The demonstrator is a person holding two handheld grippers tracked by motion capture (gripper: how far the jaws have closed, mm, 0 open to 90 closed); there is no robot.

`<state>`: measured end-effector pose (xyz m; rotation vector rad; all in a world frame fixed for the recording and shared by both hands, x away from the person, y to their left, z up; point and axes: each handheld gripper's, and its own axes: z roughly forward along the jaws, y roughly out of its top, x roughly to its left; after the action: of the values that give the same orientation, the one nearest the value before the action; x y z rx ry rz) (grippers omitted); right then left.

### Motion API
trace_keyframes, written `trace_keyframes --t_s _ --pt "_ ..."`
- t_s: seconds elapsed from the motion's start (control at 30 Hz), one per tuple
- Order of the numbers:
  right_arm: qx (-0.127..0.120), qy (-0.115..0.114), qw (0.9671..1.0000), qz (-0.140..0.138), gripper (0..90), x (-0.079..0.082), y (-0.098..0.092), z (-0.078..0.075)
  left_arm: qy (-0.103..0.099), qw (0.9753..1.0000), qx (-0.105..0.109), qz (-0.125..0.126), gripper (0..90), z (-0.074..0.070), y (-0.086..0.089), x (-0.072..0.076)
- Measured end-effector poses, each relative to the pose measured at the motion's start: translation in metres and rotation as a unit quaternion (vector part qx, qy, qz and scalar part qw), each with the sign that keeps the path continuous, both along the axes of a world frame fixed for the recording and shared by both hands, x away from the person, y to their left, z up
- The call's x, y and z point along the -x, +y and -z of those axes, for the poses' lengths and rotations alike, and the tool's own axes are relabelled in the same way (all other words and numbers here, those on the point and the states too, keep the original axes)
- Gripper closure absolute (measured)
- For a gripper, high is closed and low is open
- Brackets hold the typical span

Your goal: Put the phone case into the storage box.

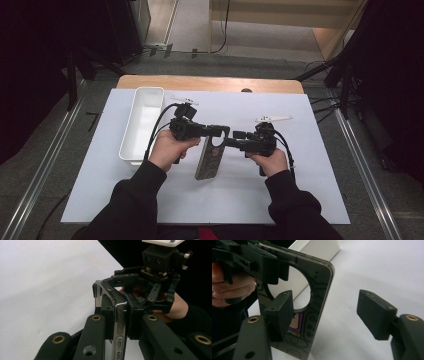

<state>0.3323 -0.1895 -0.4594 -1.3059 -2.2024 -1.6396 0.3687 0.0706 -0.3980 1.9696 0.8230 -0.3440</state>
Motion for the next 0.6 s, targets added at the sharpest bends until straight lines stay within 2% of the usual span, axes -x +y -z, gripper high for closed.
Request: trace_keyframes --t_s 0.33,0.5,0.6 --pt "-0.008 0.009 0.9998 -0.018 43.8 -0.0048 0.0049 0.0055 -0.006 0.9999 -0.003 0.012 78.9 0.0015 -0.0061 0.0019" --pt "-0.028 0.011 0.9993 -0.022 55.0 -0.0065 0.0036 0.0069 -0.009 0.9998 -0.002 0.017 78.9 0.0009 -0.0076 0.0035" --pt "-0.034 0.011 0.9991 -0.023 58.4 -0.0067 0.0026 0.0064 -0.010 0.9998 0.001 0.018 78.9 0.0006 -0.0081 0.0041"
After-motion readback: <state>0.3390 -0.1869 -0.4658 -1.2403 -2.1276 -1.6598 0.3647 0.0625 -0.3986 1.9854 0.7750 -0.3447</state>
